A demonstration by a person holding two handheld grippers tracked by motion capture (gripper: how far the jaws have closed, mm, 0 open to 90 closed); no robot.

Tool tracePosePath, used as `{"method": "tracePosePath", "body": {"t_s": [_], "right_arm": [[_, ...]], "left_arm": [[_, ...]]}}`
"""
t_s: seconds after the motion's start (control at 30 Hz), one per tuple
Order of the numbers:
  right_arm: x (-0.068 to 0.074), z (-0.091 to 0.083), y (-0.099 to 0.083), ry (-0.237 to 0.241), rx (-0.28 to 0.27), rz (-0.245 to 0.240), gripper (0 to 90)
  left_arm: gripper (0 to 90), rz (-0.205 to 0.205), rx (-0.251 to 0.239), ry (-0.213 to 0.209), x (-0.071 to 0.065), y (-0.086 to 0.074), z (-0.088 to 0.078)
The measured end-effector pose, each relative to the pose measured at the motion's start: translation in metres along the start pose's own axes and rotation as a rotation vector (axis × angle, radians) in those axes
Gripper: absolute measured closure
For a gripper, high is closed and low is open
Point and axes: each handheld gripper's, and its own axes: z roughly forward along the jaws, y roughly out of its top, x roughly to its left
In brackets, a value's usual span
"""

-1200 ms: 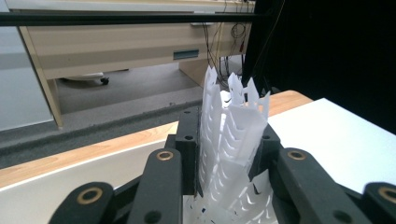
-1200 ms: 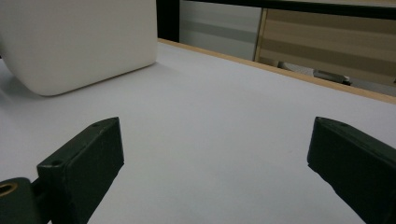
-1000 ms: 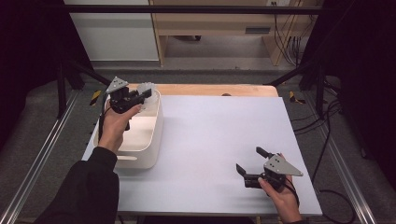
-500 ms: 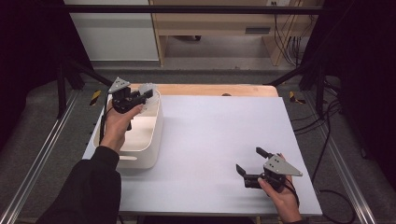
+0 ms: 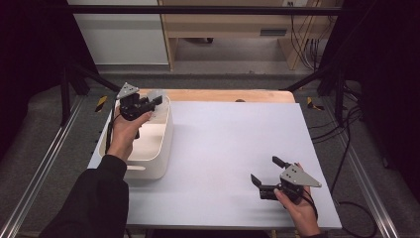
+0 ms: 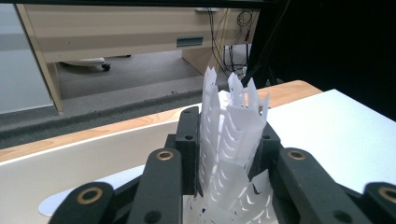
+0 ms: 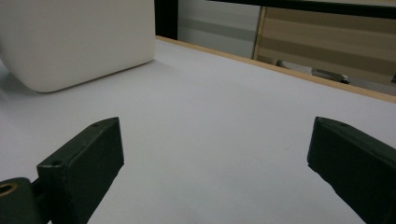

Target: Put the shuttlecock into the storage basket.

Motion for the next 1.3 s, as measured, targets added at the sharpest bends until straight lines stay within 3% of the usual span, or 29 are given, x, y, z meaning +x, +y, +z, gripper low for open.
{"method": "tracePosePath", "body": {"t_s": [1.3], "right_arm": [[-0.0054, -0.0064, 0.0007, -0.026, -0.011, -0.026, 4.0]], "left_arm": [[70.9, 0.021, 0.049, 0.005, 0.0023, -0.0043, 0.0021]]}}
